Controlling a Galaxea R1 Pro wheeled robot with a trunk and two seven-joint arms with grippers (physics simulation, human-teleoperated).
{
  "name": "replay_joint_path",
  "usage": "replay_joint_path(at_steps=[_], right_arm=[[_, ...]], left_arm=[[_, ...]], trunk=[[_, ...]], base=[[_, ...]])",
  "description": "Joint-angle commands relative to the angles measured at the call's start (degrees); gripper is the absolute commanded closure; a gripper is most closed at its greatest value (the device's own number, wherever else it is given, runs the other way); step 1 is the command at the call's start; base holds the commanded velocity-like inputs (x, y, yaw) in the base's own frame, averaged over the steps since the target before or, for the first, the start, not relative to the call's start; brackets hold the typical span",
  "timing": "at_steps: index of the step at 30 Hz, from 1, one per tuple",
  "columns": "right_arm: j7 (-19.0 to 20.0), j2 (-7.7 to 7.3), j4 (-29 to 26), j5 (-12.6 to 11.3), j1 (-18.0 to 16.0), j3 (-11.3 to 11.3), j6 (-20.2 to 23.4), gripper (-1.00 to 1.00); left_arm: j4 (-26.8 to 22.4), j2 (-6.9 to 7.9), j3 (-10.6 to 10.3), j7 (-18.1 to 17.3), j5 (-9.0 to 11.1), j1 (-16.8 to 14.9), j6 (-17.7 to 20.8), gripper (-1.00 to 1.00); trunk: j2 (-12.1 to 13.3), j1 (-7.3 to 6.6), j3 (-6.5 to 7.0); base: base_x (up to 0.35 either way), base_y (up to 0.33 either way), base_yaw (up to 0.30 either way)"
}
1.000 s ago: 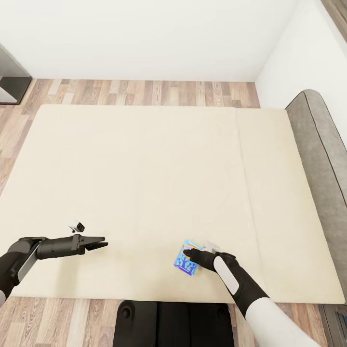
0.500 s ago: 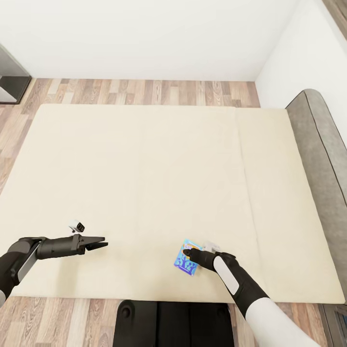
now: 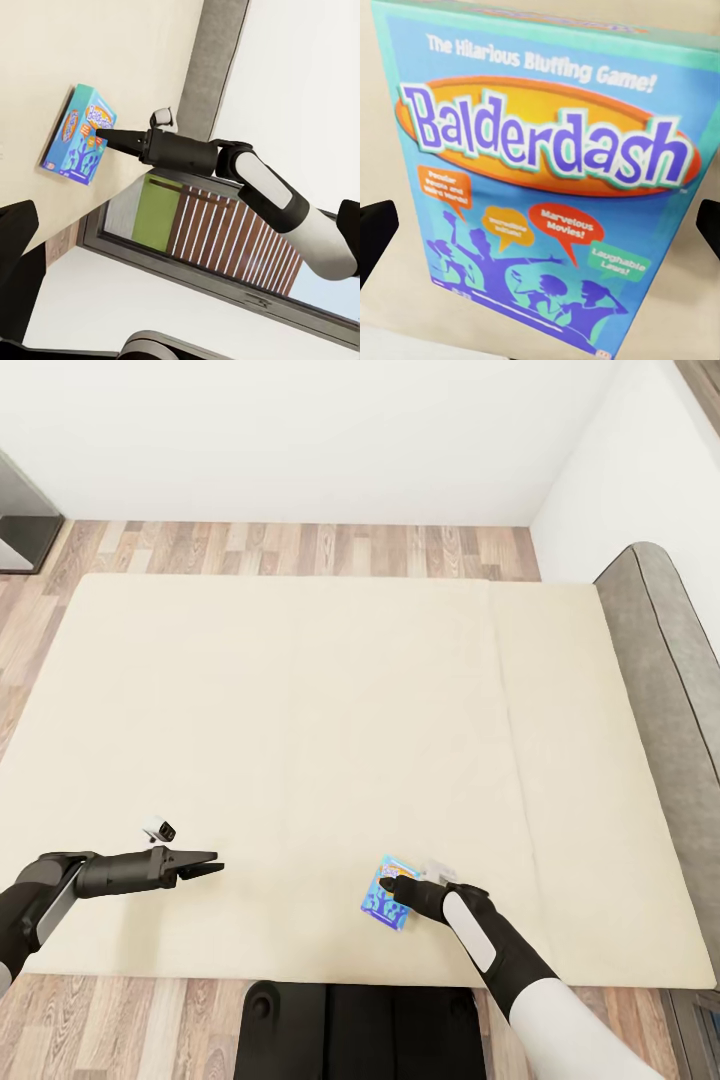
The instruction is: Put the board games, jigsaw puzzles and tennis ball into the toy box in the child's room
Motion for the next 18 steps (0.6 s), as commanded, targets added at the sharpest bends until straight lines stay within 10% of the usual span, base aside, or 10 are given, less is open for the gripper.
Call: replay_joint_path(at_steps=[1,18], right_arm=[[-0.3,-0.02,-0.1,-0.4,0.0,0.1,0.2,-1.00],[-0.3,-0.02,-0.1,-0.4,0.0,0.2,0.2,-1.00]], left_arm=[[0.0,0.09,-0.3,-0.2,0.2,0.0,0.6,-1.00],[0.0,0.13,-0.3,-0.2,0.2,0.0,0.6,-1.00]], trunk=[[-0.1,0.03,-0.06],[-0.1,0.03,-0.07]], base=[[0.000,0.000,0.000],[0.000,0.000,0.000]])
